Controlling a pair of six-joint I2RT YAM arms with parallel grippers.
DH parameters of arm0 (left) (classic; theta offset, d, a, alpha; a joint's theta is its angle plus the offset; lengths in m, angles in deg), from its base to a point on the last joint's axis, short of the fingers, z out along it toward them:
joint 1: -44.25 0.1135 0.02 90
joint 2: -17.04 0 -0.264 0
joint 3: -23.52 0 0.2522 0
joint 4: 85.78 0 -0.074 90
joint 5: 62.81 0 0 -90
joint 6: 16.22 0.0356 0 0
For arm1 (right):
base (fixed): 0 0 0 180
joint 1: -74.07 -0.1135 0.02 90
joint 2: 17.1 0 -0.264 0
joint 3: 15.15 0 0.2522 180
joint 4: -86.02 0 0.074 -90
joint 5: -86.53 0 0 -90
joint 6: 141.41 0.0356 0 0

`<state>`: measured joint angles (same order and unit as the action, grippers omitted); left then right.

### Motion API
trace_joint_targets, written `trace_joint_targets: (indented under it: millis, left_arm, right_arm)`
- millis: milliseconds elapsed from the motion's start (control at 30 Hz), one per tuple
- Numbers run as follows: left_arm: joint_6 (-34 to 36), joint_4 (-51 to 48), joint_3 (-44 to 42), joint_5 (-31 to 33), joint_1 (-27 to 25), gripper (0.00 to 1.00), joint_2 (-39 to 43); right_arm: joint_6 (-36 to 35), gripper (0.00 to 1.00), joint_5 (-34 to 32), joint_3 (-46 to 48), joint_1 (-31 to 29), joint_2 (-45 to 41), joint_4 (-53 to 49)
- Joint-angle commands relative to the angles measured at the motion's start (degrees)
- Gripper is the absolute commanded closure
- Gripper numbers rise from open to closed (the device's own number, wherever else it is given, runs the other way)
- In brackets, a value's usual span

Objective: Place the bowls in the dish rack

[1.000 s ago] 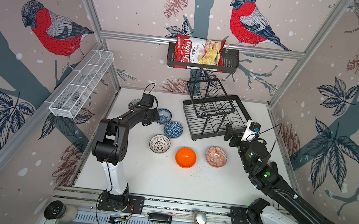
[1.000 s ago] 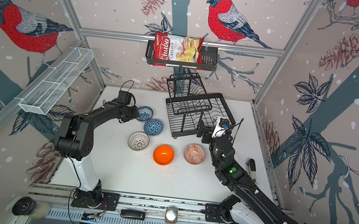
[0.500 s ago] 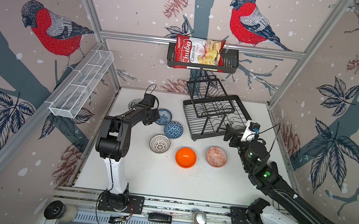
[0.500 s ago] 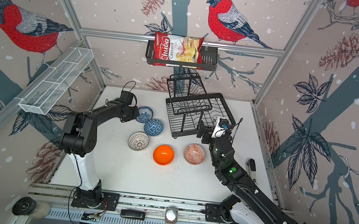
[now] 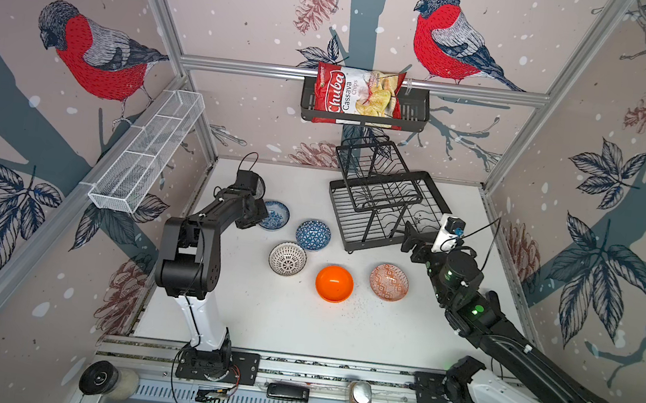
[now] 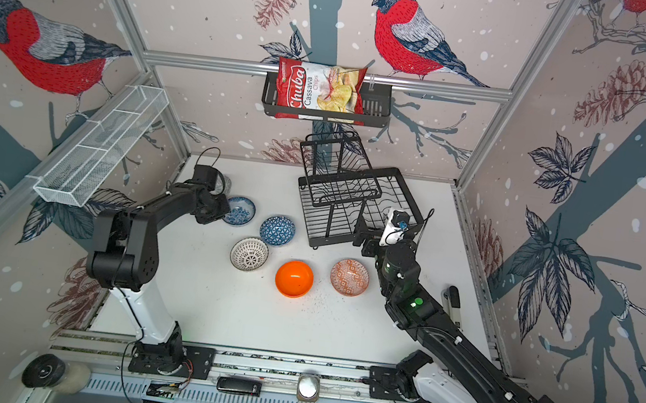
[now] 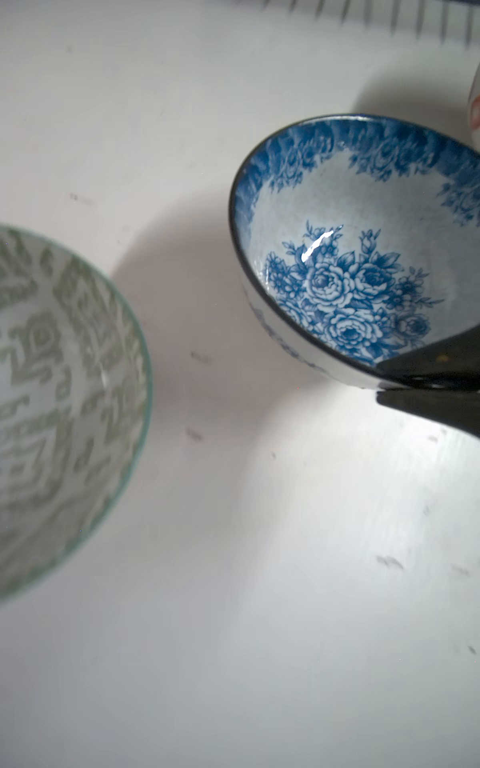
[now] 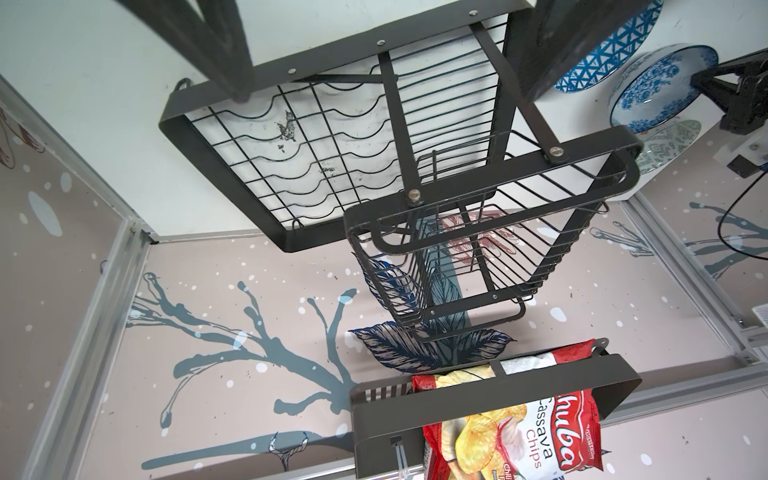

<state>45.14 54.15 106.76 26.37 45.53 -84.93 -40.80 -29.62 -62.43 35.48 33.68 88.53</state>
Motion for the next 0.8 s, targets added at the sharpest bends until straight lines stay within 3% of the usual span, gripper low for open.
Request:
trace_joint_targets:
  millis: [0,233,367,500,600,700,767]
  left_arm:
    - [-1.96,-0.55,-3.42,2.90,2.36,1.00,3.59]
    - [-2.79,-0.45,-7.58,5.07,9.53,1.00,5.67]
    - [-3.06,1.16,-8.01,-1.53,15.49,1.00,2.87]
    - [-2.64,-0.87,-5.76,2.45,17.09,1.00,1.36]
    - [-2.12,-0.11,-5.59,-0.25,18.58,0.84,1.58]
    - [-1.39,-0.68,-4.98,0.24,18.66,0.77,1.55]
    - [-1.42,-0.51,-5.61,0.57,18.67,0.58,2.20]
  right_arm:
    - [0.63,0.01,1.56,-1.26,-0.25,0.88,1.77]
    - [1.49,0.00,3.30,-1.77,-0.77,1.08,1.80]
    - [1.94,0.00,3.45,-1.19,-1.01,0.21,1.72]
    - [1.96,0.00,3.28,-1.11,-1.45,-0.71,0.86]
    - [1.30,0.00,2.16,-0.64,-1.49,-1.64,0.77]
    - [0.69,0.01,1.73,0.03,-1.38,-1.94,2.02]
    - [0.61,0.01,1.86,-0.14,-1.43,-1.53,2.12]
